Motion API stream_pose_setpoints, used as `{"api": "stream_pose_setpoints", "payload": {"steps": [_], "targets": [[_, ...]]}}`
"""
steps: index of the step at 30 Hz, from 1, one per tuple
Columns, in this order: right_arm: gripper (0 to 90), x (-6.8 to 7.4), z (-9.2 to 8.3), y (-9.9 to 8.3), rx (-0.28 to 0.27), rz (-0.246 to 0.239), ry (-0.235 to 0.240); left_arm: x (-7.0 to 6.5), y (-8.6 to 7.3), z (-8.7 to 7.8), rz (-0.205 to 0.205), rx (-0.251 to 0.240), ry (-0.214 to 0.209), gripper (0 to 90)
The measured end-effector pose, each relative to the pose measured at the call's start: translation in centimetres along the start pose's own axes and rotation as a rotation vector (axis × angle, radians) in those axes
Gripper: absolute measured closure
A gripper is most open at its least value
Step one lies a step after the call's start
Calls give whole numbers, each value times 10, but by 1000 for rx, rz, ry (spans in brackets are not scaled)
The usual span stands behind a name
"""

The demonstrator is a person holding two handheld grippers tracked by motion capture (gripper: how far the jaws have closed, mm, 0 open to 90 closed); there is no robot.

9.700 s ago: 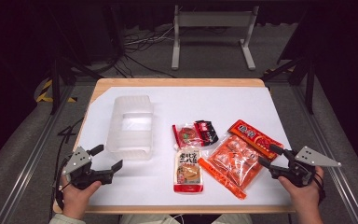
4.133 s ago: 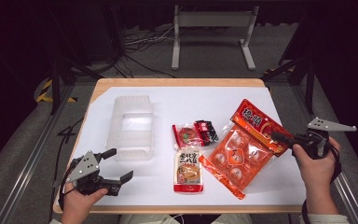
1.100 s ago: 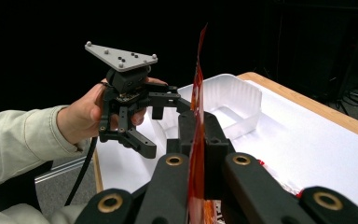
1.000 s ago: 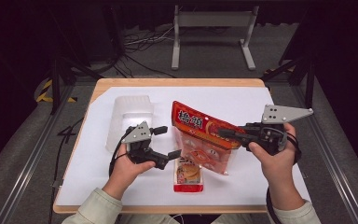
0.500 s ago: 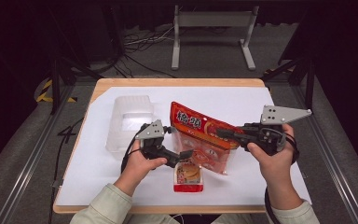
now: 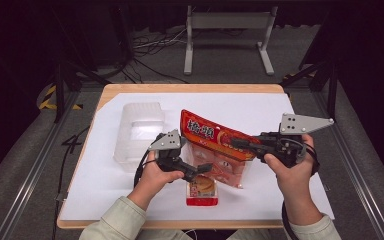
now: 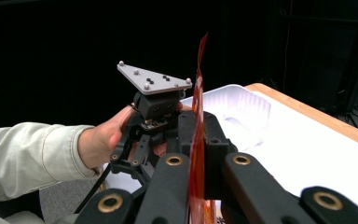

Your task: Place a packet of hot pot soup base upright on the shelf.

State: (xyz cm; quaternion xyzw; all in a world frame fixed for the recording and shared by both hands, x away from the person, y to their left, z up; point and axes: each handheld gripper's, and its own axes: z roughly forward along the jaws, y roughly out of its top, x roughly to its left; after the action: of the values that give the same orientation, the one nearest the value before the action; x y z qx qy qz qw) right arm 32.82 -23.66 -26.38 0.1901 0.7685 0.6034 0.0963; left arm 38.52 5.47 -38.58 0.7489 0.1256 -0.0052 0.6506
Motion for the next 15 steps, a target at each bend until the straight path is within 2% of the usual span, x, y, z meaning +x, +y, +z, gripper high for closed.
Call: {"api": "stream_pose_setpoints", "payload": {"steps": [3, 7, 11, 12, 15], "targets": [[900, 1, 0, 0, -6, -4, 4, 0, 0, -1, -9, -7, -17, 109], [900, 1, 2, -1, -15, -2, 10, 0, 0, -1, 6, 29, 13, 145], [900, 2, 4, -2, -27, -1, 5, -2, 0, 1, 5, 23, -11, 222], [900, 3, 4, -2, -35, -1, 5, -2, 0, 1, 6, 19, -20, 273], [900, 2, 4, -3, -48, 2, 4, -2, 0, 2, -1, 18, -34, 310]]}}
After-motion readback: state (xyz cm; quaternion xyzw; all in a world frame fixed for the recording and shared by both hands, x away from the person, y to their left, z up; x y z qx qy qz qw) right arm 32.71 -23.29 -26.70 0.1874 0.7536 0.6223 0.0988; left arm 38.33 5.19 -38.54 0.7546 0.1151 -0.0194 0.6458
